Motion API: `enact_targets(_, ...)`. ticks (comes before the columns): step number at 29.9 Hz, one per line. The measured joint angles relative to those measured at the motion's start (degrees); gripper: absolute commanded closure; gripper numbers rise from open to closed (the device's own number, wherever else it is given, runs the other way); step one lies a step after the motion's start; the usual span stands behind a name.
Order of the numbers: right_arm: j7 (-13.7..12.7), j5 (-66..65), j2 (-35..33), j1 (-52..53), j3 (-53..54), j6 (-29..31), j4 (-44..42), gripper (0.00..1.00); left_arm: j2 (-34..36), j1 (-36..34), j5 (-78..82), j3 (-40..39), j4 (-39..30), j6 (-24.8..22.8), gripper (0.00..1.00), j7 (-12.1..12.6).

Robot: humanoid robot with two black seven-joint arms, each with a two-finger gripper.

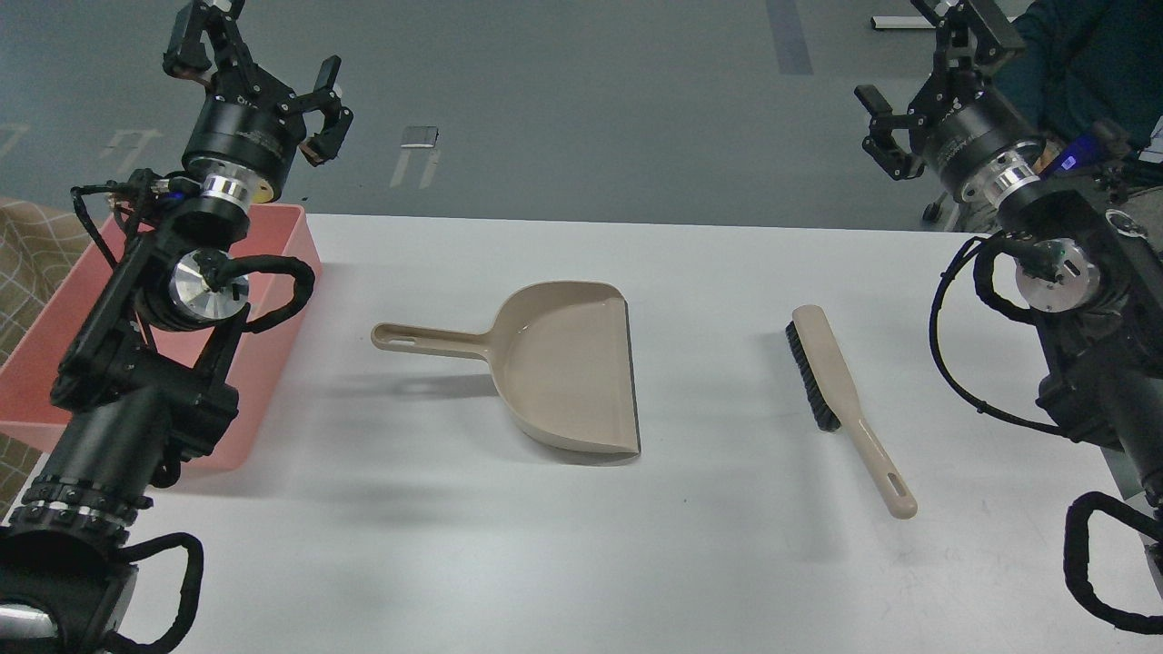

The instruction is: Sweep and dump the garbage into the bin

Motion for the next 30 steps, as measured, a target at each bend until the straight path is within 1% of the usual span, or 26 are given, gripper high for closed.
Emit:
enact_targets(2, -0.11, 0.02, 0.01, -0.01, 0.03, -0.13, -0.33, 0.0, 1.0, 0.33, -0.27, 0.57, 0.2, -0.14, 0.02, 0.51)
enact_targets(5, -0.51, 0.05, 0.01, 0.0, 0.12, -0.3, -0.72, 0.0, 1.84, 0.18, -0.07, 1.9, 1.5, -0.24, 0.02, 1.99)
enact_targets(7, -1.22, 0.06, 0.01, 0.35, 0.12, -0.54, -1.62, 0.0, 2.41, -1.59, 0.2, 2.86, 5.06, -0.25, 0.02, 2.86)
enact_targets(10, -2.78, 0.27, 0.34, 0.8, 0.16, -0.64, -3.13, 0.0, 2.38, -6.42, 0.27, 5.7, 12.8, -0.24, 0.02, 3.34)
enact_targets(12, -3.84, 0.37, 0.39, 1.0, 0.16, -0.64, -3.41, 0.0, 2.0, -8.45, 0.2, 8.18, 15.79, -0.2, 0.02, 3.41)
enact_targets(17, -8.31, 0.42, 0.08, 0.61, -0.19, -0.12, -3.69, 0.0, 1.49, -10.65, -0.04, 16.16, 17.9, -0.18, 0.02, 3.54)
enact_targets(21, -10.54, 0.42, 0.01, 0.35, -0.44, -0.33, -5.13, 0.0, 1.38, -11.69, -0.44, 18.04, 19.73, -0.25, 0.02, 3.54)
enact_targets(25, -10.9, 0.42, 0.41, 0.37, -0.47, -2.31, -6.61, 0.0, 0.21, -11.85, -0.58, 18.45, 20.55, -0.99, 0.02, 3.47)
enact_targets(30, -9.78, 0.42, 0.44, -2.14, -0.83, -2.53, -6.25, 0.0, -0.36, -11.66, -0.58, 19.32, 21.49, -1.47, 0.02, 3.47)
